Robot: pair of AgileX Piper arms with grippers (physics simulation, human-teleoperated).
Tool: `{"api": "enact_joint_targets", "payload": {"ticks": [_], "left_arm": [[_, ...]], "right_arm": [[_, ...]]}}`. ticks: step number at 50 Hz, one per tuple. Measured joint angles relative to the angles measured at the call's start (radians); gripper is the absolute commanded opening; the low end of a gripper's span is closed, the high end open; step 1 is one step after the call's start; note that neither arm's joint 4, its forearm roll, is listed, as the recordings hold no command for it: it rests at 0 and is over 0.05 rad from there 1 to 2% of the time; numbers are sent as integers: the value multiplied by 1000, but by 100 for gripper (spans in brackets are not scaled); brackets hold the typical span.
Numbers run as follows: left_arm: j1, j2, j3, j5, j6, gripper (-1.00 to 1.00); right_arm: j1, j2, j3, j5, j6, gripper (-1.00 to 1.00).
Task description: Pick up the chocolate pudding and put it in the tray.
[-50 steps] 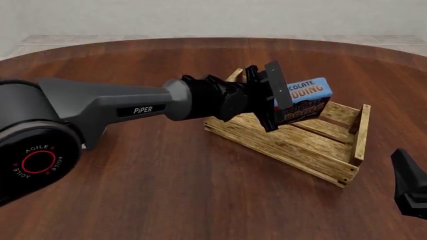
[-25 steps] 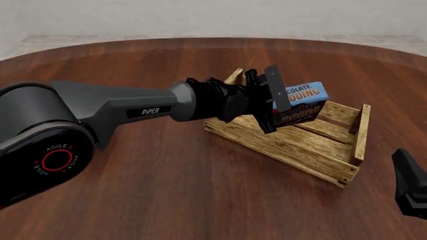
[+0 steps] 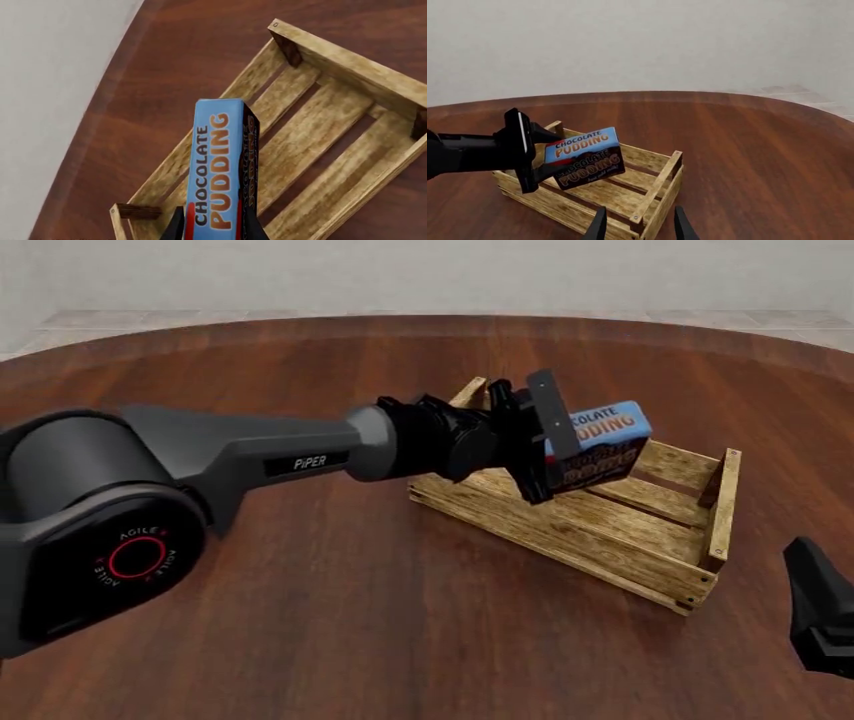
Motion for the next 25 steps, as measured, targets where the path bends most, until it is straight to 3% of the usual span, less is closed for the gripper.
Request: {"api": "enact_joint_targets", "payload": {"ticks": [25], "left_arm": [[7,21,-9,-4,-19,-100]], "right_arm": [[-1,7,0,-4,0,100]]}}
